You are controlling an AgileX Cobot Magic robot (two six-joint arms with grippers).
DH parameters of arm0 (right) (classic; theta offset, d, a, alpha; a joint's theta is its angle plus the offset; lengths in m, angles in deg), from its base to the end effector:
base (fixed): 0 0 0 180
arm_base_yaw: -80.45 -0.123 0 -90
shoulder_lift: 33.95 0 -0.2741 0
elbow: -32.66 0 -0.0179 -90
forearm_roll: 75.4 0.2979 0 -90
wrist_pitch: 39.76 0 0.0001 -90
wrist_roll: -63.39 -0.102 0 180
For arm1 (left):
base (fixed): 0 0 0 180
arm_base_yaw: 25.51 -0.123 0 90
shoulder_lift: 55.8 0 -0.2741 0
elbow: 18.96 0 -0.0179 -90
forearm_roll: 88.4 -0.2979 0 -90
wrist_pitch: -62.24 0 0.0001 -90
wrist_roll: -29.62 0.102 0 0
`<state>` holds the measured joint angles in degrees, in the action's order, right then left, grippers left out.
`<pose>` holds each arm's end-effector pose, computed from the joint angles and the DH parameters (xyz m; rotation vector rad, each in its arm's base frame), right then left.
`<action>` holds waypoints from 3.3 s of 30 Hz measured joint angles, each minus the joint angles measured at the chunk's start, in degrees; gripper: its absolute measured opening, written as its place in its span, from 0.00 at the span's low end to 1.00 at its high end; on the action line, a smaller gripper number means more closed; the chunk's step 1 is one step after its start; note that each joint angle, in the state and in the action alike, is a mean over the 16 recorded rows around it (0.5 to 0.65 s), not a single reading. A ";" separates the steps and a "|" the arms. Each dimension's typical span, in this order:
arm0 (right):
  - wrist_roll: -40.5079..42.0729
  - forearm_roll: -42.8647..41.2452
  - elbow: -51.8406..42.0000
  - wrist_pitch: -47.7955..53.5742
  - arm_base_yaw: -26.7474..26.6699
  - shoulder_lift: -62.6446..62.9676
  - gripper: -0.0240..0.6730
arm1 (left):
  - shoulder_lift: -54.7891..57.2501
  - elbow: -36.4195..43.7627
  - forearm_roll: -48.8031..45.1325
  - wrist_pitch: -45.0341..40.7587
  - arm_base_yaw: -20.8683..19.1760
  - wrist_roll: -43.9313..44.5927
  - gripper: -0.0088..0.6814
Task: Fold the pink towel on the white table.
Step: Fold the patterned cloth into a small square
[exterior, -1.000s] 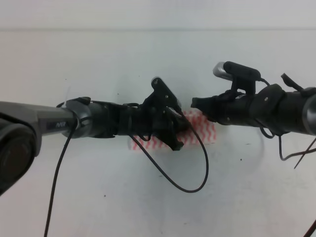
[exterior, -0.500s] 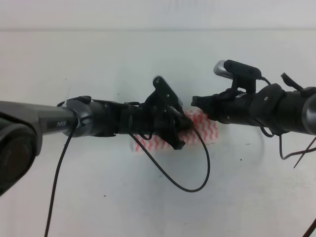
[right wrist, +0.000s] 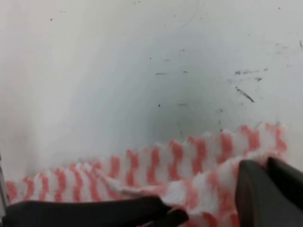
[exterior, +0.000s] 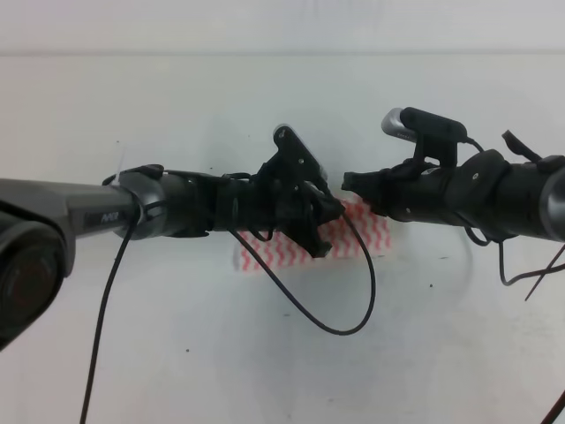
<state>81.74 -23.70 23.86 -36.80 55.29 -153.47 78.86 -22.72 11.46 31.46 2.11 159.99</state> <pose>0.4125 0.1984 0.1251 0.1443 2.3345 0.5722 0.4206 -0.2782 0.0859 1.2668 1.7257 -0.5609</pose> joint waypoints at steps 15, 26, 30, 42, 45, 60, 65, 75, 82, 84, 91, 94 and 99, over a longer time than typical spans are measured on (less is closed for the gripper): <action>-0.18 0.41 0.00 -2.05 0.02 0.11 0.36 | 0.06 0.00 -0.08 1.31 -0.01 1.27 0.02; 0.65 0.02 0.00 -4.83 0.02 0.72 0.48 | -1.25 -0.01 -0.06 3.27 -0.01 1.04 0.02; 2.19 -0.25 0.24 -4.01 0.03 1.30 0.45 | -3.17 -0.01 -0.10 6.67 -0.01 -1.03 0.02; 5.90 -2.01 1.84 5.41 0.03 1.79 0.18 | -9.97 4.30 -4.77 16.94 -0.07 -14.34 0.02; 5.88 -2.71 2.10 7.71 0.02 1.21 0.11 | -10.76 6.59 -6.17 17.24 -0.09 -16.83 0.02; 5.48 -6.62 2.03 15.52 0.03 -0.90 0.01 | -11.53 12.39 -7.56 15.93 -0.11 -18.95 0.02; 5.34 -7.59 1.88 17.75 0.05 -0.94 0.01 | -11.50 12.39 -7.56 15.94 -0.12 -18.99 0.02; 5.10 -8.03 1.72 20.29 0.82 -0.28 0.01 | -11.88 12.41 -7.56 16.13 -0.10 -18.37 0.02; 3.96 -8.06 1.79 21.45 3.25 0.69 0.01 | -12.74 12.44 -7.50 16.27 -0.10 -17.39 0.02; 3.61 -8.10 1.81 22.20 4.07 0.84 0.01 | -12.99 12.46 -7.49 16.28 -0.10 -17.11 0.02; 2.33 -8.67 1.82 26.19 6.29 0.68 0.01 | -13.45 12.46 -7.38 16.27 -0.11 -16.81 0.02; 1.60 -9.41 1.80 28.00 6.74 0.44 0.01 | -13.43 12.46 -7.36 16.26 -0.12 -16.81 0.02; 0.31 -10.68 1.90 29.49 6.80 0.52 0.01 | -13.44 12.45 -7.31 16.26 -0.12 -16.81 0.02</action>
<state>82.04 -34.38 25.75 -7.30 62.10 -152.95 65.42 -10.27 4.15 47.72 1.99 143.18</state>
